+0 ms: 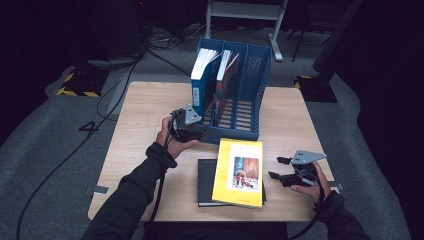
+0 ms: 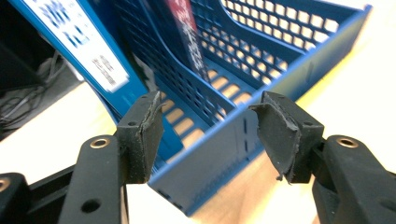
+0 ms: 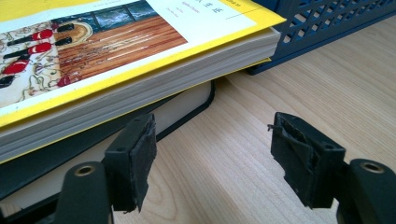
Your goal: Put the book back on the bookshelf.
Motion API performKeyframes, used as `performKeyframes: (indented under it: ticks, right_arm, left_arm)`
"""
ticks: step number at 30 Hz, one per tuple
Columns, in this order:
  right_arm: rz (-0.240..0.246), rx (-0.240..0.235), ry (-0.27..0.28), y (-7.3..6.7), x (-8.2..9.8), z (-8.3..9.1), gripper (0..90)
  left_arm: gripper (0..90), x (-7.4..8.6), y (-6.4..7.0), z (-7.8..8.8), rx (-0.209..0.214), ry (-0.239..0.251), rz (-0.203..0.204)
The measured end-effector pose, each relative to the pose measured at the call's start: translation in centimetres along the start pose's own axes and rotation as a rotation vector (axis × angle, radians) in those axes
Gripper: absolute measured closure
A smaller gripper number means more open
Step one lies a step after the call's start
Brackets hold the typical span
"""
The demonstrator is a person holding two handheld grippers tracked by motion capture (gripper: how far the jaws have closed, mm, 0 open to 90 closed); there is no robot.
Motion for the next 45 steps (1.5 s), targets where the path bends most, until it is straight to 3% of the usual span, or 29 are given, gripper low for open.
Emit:
performKeyframes:
  ticks: [9, 19, 25, 29, 40, 45]
  right_arm:
    - [-0.022, -0.027, 0.0, -0.5, -0.1, -0.2, 32.3]
    - [-0.01, -0.027, -0.004, -1.0, -0.4, -0.3, 30.7]
    - [-0.011, -0.04, 0.0, -1.4, -0.7, -0.2, 30.3]
    - [-0.002, -0.049, -0.004, -1.9, -0.9, -0.1, 29.1]
    - [0.023, -0.068, 0.01, -3.3, -1.9, -0.1, 26.6]
    - [0.009, -0.066, 0.018, -3.6, -2.3, 0.1, 26.1]
  left_arm:
    - [39.3, 2.7, 1.2, 0.2, 0.056, -0.055, -0.06]
    - [37.9, 6.4, 2.6, 1.0, 0.117, -0.123, -0.115]
    - [37.6, 8.3, 3.3, 1.3, 0.132, -0.153, -0.127]
    - [37.3, 9.9, 3.9, 1.6, 0.134, -0.198, -0.155]
    - [31.4, 12.7, 5.4, 3.1, 0.189, -0.222, -0.132]
    - [29.6, 14.0, 6.4, 3.7, 0.226, -0.236, -0.126]
Point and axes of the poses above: each handheld gripper's, and its own axes: z roughly backward along the jaws, x roughly out of its underside, y roughly to its right, the point moved 9 cm from there along -z, roughly forward along the jaws, and after that the axes turned 2 degrees about -y, right-handed, at the moved point
